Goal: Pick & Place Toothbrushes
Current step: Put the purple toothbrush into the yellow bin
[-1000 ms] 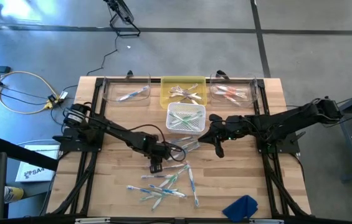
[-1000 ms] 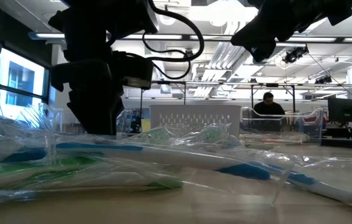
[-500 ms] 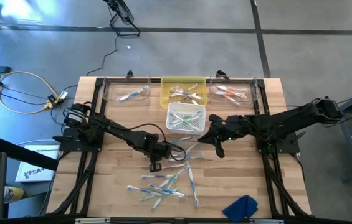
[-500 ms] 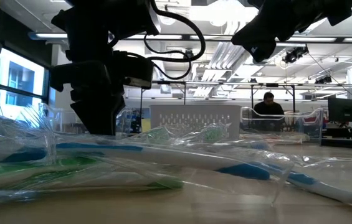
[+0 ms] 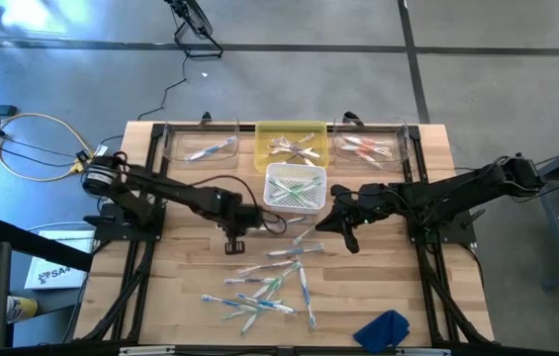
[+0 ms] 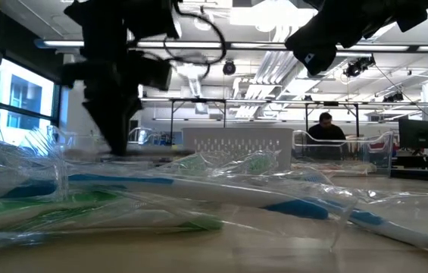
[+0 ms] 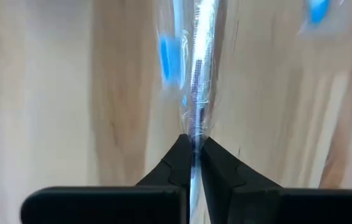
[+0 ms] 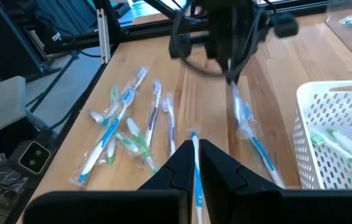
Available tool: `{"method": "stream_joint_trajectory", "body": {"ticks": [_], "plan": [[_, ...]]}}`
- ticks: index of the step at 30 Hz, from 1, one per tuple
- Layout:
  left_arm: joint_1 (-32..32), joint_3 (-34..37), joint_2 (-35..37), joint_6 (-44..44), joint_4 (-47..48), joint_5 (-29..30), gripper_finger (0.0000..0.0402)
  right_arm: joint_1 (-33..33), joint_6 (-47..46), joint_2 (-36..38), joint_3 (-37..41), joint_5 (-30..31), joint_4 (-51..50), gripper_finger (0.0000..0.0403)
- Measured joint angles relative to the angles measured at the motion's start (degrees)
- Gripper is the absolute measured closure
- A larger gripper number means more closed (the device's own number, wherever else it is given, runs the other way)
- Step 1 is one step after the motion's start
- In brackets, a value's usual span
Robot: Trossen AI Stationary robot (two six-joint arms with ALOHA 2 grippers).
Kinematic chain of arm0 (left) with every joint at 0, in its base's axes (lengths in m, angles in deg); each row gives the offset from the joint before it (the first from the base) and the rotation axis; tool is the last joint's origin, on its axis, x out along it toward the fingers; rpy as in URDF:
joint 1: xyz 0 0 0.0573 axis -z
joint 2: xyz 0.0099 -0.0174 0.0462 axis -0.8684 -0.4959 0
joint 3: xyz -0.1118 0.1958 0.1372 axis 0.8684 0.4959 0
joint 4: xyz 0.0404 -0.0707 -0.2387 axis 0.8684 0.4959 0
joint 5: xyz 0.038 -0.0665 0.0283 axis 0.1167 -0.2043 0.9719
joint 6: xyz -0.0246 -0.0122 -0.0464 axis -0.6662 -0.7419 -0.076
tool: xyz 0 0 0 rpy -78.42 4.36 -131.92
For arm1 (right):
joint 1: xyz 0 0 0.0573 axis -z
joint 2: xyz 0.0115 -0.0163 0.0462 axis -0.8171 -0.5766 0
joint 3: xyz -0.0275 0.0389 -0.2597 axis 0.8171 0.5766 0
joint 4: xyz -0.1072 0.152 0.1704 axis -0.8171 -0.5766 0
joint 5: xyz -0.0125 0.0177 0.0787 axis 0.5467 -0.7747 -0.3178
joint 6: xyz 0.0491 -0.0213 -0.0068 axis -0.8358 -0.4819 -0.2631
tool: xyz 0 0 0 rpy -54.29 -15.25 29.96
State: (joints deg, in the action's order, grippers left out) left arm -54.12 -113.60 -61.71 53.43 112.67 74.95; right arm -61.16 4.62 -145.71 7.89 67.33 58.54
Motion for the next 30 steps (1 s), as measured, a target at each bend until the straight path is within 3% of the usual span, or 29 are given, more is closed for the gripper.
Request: {"method": "stream_joint_trajectory", "body": {"ticks": [8, 14, 19, 26, 30], "plan": [[-2.6, -0.1, 6.0, 5.8, -1.8, -5.2, 0.0391, 0.0, 0.1, 0.0, 0.0, -0.2, 0.5, 0.0387], [-2.5, -0.2, 6.9, 12.2, -5.5, -14.7, 0.0391, 0.0, 0.1, 0.0, 0.0, -2.5, 0.9, 0.0387], [-3.6, -0.6, 7.0, 13.8, -14.2, -22.0, 0.0391, 0.0, 0.1, 0.0, 0.0, -3.0, 1.7, 0.0387], [-6.6, -8.8, 7.1, 22.5, -13.7, -25.5, 0.0391, 0.0, -0.3, 0.5, 0.0, -3.2, 1.9, 0.0387], [-7.8, -13.6, 7.1, 25.6, -12.0, -27.2, 0.0391, 0.0, -0.6, 0.5, 0.0, -6.3, 1.8, 0.0387]]}}
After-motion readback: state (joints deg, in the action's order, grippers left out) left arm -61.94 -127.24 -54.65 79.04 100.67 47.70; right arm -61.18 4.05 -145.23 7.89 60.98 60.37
